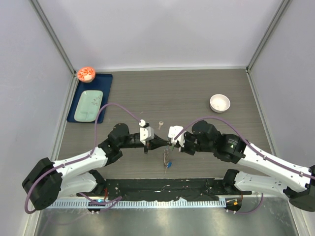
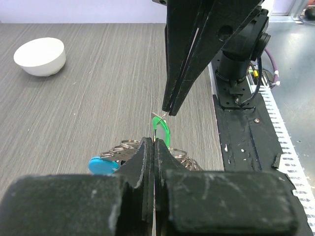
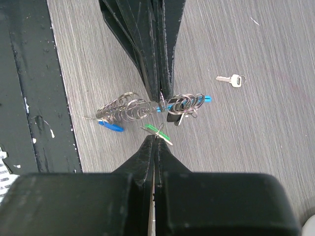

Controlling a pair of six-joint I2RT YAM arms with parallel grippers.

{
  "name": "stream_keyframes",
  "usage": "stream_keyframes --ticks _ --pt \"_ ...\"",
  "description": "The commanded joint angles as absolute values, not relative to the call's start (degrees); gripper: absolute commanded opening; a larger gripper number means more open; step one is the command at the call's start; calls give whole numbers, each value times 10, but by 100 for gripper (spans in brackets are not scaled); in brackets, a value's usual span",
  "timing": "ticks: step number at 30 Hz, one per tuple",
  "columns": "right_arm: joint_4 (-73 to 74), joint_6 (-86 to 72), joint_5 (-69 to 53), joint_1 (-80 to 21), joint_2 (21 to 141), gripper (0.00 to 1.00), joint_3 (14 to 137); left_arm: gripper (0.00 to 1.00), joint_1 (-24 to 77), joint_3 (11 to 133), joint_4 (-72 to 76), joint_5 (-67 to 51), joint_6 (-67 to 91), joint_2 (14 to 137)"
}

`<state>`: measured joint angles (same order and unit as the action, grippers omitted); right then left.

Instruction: Put the keys on the keyring

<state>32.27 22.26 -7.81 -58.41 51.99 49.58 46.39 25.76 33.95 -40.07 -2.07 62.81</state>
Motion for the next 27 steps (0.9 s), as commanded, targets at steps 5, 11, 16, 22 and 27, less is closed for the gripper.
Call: stream_keyframes --ticks 5,11,16,22,27 --pt "329 163 -34 -587 561 1 518 0 463 247 345 -320 -46 576" --pt "395 62 -12 -582 657 1 556 0 463 218 275 -149 -66 501" --pt "434 2 -15 -555 722 1 587 0 463 180 233 -28 -93 422" --pt "464 -12 -55 -485 831 1 627 0 464 120 255 44 -104 349" --pt "476 18 -62 -453 928 1 681 0 463 113 244 55 -98 327"
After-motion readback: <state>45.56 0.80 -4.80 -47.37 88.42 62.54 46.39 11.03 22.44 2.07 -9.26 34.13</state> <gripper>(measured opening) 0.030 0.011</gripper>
